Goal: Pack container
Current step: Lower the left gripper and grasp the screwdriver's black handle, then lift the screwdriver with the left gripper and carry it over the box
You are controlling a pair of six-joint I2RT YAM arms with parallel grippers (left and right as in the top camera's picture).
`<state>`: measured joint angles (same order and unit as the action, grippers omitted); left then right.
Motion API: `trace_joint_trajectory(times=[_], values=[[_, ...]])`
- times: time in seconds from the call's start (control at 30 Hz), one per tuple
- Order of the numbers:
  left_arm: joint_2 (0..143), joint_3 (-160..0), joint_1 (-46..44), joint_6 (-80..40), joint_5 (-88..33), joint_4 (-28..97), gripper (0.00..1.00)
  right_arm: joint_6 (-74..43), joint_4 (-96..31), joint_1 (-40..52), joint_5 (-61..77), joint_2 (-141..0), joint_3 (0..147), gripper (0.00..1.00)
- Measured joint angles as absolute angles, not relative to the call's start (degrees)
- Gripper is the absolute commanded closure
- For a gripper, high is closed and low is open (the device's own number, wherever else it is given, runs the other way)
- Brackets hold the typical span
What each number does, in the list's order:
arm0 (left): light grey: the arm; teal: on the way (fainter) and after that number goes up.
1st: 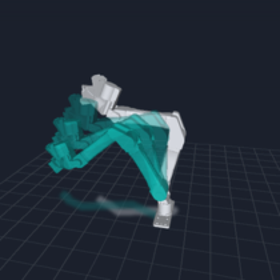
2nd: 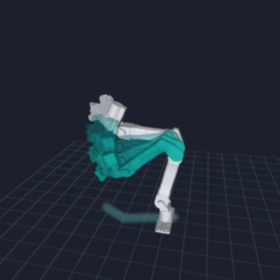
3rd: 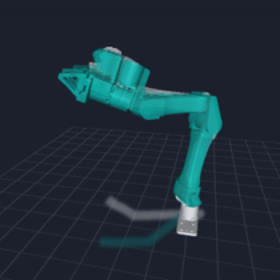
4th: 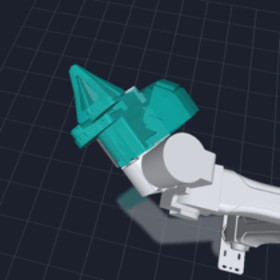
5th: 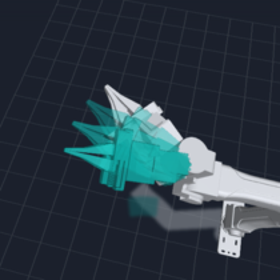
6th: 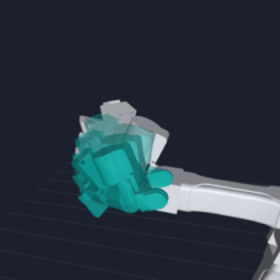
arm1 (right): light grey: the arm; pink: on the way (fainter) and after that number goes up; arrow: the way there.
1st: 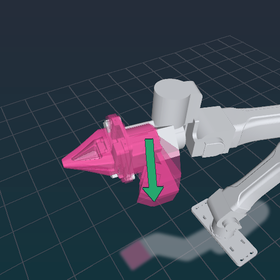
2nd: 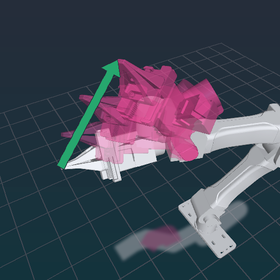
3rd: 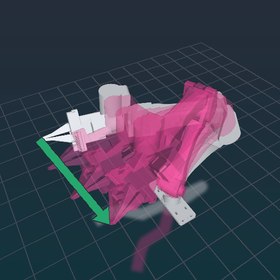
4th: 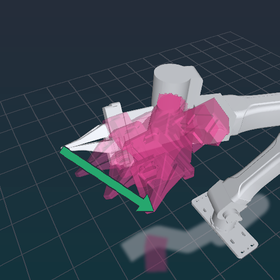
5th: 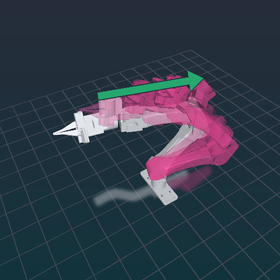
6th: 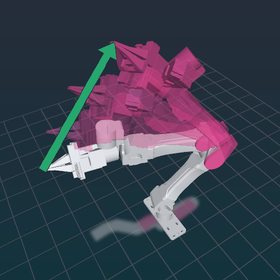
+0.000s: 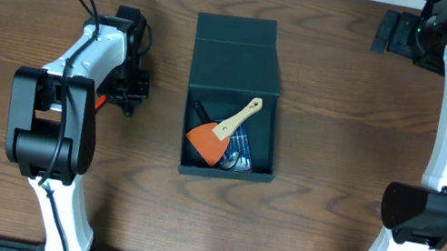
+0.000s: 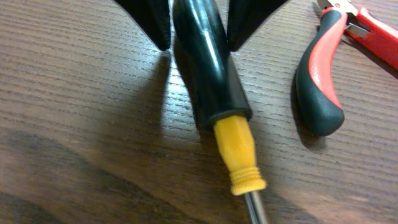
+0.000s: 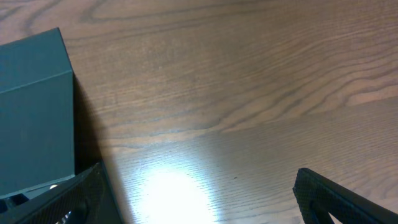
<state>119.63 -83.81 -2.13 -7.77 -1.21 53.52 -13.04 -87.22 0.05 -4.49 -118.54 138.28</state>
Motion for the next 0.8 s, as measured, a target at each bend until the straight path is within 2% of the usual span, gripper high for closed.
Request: trace_joint_trajectory(times=[0.17, 0.8], values=[[119.63, -83.81, -2.13, -8.14, -1.04, 53.52, 0.94, -13.02, -87.22, 0.05, -4.49, -118.54, 138.28, 0.01], [119.2, -83.85, -2.13, -8.19, -1.1, 53.52, 0.94, -13.02, -87.22, 0.05, -4.49, -118.54, 138.28, 0.01]])
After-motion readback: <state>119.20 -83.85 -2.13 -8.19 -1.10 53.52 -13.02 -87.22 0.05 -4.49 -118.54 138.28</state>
